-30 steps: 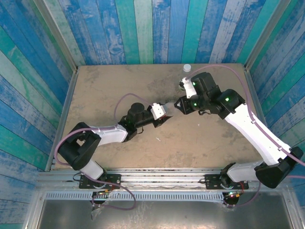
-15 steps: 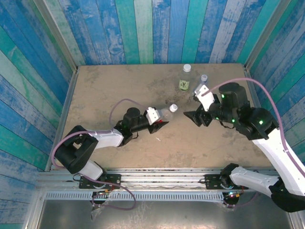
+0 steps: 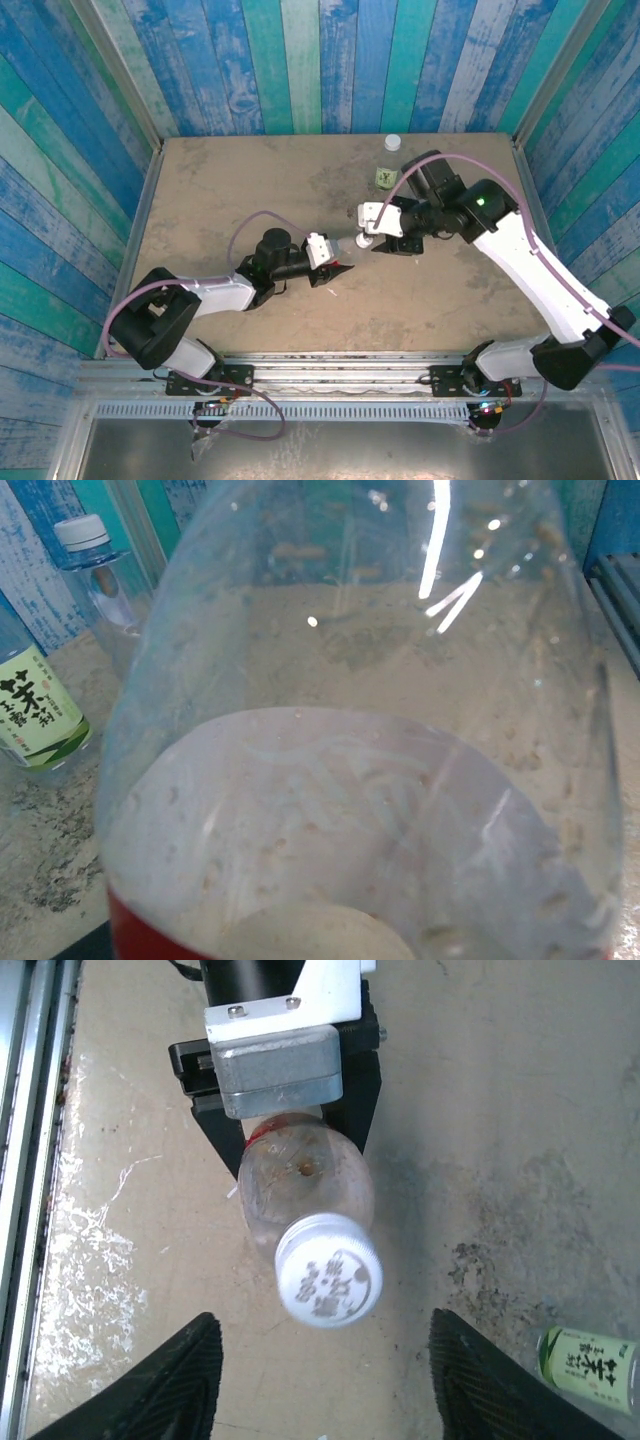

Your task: Screw on the bottle caps

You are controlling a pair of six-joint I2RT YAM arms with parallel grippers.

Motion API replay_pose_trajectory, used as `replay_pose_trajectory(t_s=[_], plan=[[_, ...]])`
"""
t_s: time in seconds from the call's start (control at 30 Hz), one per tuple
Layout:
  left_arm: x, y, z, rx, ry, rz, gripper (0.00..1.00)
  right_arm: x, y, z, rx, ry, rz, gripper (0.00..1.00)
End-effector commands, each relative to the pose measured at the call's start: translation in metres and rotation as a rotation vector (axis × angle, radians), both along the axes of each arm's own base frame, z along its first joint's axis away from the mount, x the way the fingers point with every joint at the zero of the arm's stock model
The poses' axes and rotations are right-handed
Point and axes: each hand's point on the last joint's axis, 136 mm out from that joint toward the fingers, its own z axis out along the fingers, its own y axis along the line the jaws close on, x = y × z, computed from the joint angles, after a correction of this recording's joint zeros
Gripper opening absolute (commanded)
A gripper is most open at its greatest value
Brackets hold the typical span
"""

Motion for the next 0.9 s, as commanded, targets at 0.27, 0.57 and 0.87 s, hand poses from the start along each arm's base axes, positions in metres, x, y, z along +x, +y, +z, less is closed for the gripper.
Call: replay_pose_trajectory(t_s=[0.27, 0.57, 0.87], plan=[[-0.007, -0.001, 0.028, -0.046, -0.076, -0.034, 0.51, -0.011, 0.012, -0.008, -0.032, 0.086, 0.156, 0.49], [-0.006, -0.001, 0.024, -0.027, -0.071, -0.031, 0.51, -0.006, 0.010, -0.018, -0.064, 0.122, 0.129, 0.27], [0.020, 0.006, 0.029, -0.016, -0.105, 0.108, 0.49, 0.005, 0.016, -0.007, 0.034, 0.222, -0.135, 0.06]])
